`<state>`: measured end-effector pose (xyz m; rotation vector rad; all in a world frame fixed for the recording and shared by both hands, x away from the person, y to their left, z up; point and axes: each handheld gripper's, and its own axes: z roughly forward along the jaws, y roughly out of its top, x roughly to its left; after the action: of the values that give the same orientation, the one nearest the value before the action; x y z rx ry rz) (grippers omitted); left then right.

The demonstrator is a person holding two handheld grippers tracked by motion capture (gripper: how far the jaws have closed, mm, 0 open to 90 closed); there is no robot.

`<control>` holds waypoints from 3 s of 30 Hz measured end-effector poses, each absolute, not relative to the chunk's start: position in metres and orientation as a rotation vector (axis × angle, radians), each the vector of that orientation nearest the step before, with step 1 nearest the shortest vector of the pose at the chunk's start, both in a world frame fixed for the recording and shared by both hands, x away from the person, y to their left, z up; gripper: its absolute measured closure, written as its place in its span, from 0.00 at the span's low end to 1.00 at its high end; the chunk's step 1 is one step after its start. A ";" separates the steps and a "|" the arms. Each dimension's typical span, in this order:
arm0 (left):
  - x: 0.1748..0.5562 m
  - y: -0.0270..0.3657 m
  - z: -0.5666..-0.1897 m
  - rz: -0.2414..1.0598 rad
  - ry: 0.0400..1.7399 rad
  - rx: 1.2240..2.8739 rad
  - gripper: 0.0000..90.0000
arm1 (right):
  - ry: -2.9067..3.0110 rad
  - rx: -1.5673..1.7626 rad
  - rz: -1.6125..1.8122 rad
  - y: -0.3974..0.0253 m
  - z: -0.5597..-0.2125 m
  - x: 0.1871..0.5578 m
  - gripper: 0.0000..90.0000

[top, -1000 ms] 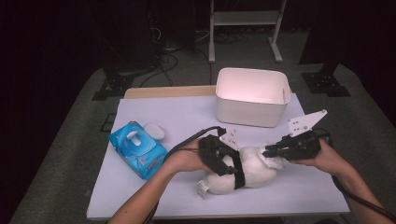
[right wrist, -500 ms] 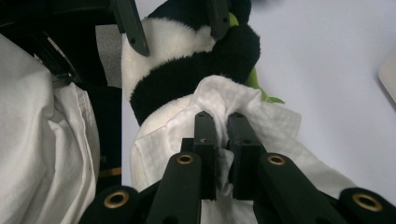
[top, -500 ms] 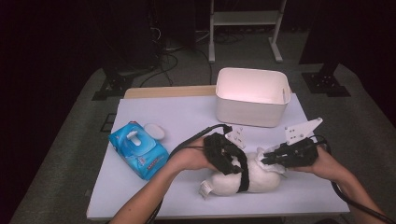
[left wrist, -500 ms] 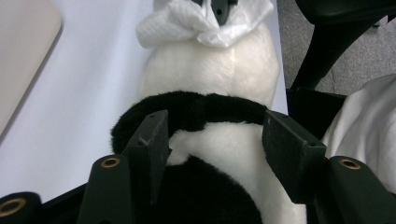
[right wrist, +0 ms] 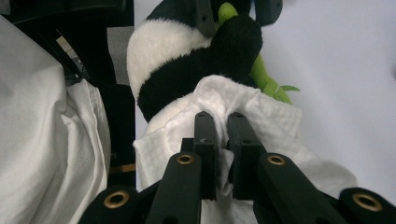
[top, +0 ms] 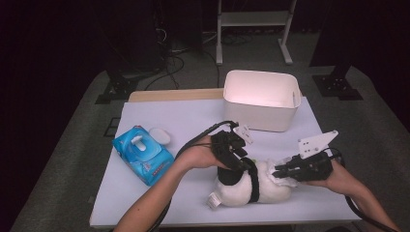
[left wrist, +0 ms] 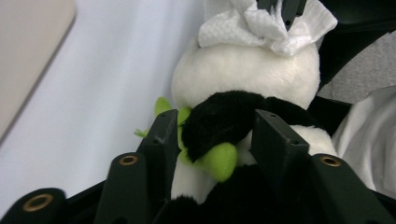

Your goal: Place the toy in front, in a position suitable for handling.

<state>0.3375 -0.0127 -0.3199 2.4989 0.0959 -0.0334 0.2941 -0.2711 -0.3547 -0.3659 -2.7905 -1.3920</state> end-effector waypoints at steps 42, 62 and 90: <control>0.330 0.013 -0.315 0.006 0.000 2.503 0.81 | -2.816 -0.267 -1.318 -0.235 -0.344 0.321 0.91; 0.336 -0.022 -0.340 0.045 0.047 2.676 0.55 | -2.778 -0.199 -1.310 -0.232 -0.366 0.290 0.92; 0.334 -0.006 -0.319 0.205 0.145 2.476 0.81 | -2.840 -0.267 -1.331 -0.240 -0.355 0.307 0.90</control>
<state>0.3342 -0.0058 -0.3187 2.4765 0.1446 0.2052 0.3074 -0.2397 -0.3549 -0.2667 -2.8395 -1.3311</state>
